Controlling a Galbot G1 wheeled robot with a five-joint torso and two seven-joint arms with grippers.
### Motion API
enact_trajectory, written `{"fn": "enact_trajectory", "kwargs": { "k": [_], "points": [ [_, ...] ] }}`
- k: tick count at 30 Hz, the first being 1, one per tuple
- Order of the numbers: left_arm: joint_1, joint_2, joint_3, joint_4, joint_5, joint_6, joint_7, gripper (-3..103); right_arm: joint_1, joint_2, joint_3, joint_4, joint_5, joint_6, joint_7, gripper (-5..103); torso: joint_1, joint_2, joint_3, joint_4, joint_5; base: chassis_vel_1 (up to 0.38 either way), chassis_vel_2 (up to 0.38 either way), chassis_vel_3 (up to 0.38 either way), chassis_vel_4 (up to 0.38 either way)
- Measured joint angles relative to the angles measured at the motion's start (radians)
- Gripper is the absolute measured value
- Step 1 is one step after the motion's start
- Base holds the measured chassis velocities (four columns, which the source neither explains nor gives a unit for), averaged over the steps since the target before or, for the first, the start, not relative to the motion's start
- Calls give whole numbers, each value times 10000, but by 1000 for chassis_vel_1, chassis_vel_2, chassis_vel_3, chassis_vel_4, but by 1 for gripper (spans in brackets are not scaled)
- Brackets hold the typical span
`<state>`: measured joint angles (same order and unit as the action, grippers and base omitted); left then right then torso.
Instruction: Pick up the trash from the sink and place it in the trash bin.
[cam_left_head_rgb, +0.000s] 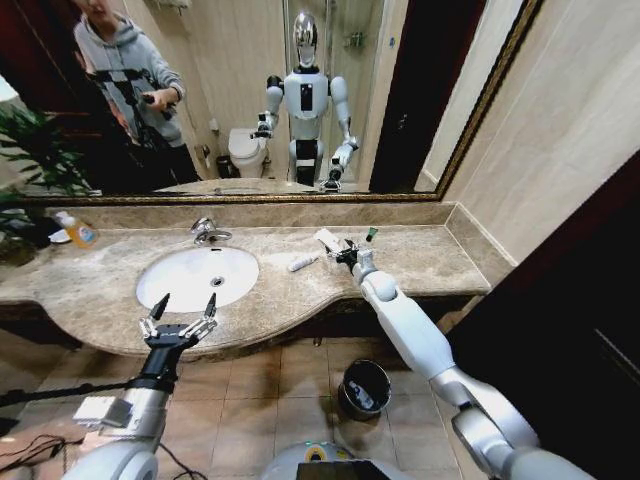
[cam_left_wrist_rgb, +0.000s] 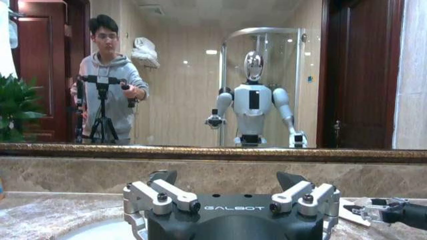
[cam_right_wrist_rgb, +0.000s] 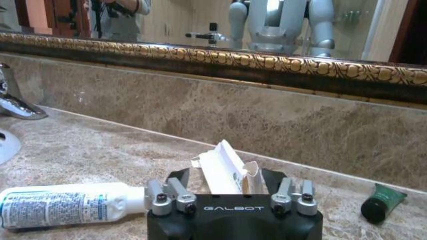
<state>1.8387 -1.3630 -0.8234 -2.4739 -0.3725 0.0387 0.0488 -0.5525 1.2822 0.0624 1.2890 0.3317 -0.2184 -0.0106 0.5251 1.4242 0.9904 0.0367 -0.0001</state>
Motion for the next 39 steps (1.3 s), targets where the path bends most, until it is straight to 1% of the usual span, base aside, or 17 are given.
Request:
{"fn": "enact_trajectory", "kwargs": {
  "k": [2, 5, 6, 9, 11, 12, 14, 16, 17, 20, 22, 25, 29, 34, 39],
  "points": [
    [0, 0, 0, 0, 0, 0, 0, 100, 0, 6, 3, 0, -2, 3, 0, 74, 0, 0, 0, 0, 0, 0, 0, 0, 0],
    [0, 0, 0, 0, 0, 0, 0, 100, -32, 20, 38, 10, -17, 8, 6, 62, 0, 0, 0, 1, 0, 0, 0, 0, 0],
    [0, 0, 0, 0, 0, 0, 0, 100, -32, 20, 38, 10, -17, 8, 6, 62, 0, 0, 0, 1, 0, 0, 0, 0, 0],
    [0, 0, 0, 0, 0, 0, 0, 100, -85, 15, 74, 52, -35, 10, 19, 51, 0, 0, 0, 0, 0, 0, 0, 0, 0],
    [0, 0, 0, 0, 0, 0, 0, 100, -92, 12, 83, 64, -37, 10, 23, 51, 0, 0, 0, 0, 0, 0, 0, 0, 0],
    [0, 0, 0, 0, 0, 0, 0, 100, -108, 5, 108, 82, -45, 10, 31, 42, 0, 0, 0, 0, 0, 0, 0, 0, 0],
    [0, 0, 0, 0, 0, 0, 0, 100, -116, 1, 120, 89, -50, 10, 34, 42, 0, 0, 0, 0, 0, 0, 0, 0, 0],
    [0, 0, 0, 0, 0, 0, 0, 100, -150, 23, 178, 102, -91, 9, 46, 27, 0, 0, 0, 0, 0, 0, 0, 0, 0],
    [0, 0, 0, 0, 0, 0, 0, 100, -150, 23, 178, 102, -91, 9, 46, 27, 0, 0, 0, 0, 0, 0, 0, 0, 0],
    [0, 0, 0, 0, 0, 0, 0, 100, -172, 45, 213, 99, -118, 9, 53, 15, 0, 0, 0, 1, 0, 0, 0, 0, 0],
    [0, 0, 0, 0, 0, 0, 0, 100, -182, 46, 222, 99, -121, 9, 54, 15, 0, 0, 0, 0, 0, 0, 0, 0, 0],
    [0, 1, 0, 0, 0, 0, 0, 100, -210, 32, 251, 103, -124, 9, 56, 3, 0, 0, 0, 0, 1, 0, 0, 0, 0],
    [0, 0, 0, 0, 0, 0, 0, 100, -245, -16, 286, 144, -117, 9, 57, 0, 0, 0, 0, 0, 0, 0, 0, 0, 0],
    [-1, 0, 0, 0, 0, 0, 0, 100, -315, -90, 347, 318, -83, 7, 57, 0, 0, 0, 0, 0, 1, 0, 0, 0, 0],
    [0, 0, 0, 0, 0, 0, 0, 100, -640, -286, 514, 912, -87, 63, 64, 0, 0, 0, 0, 2, 1, 0, 0, 0, 0]
  ]
}}
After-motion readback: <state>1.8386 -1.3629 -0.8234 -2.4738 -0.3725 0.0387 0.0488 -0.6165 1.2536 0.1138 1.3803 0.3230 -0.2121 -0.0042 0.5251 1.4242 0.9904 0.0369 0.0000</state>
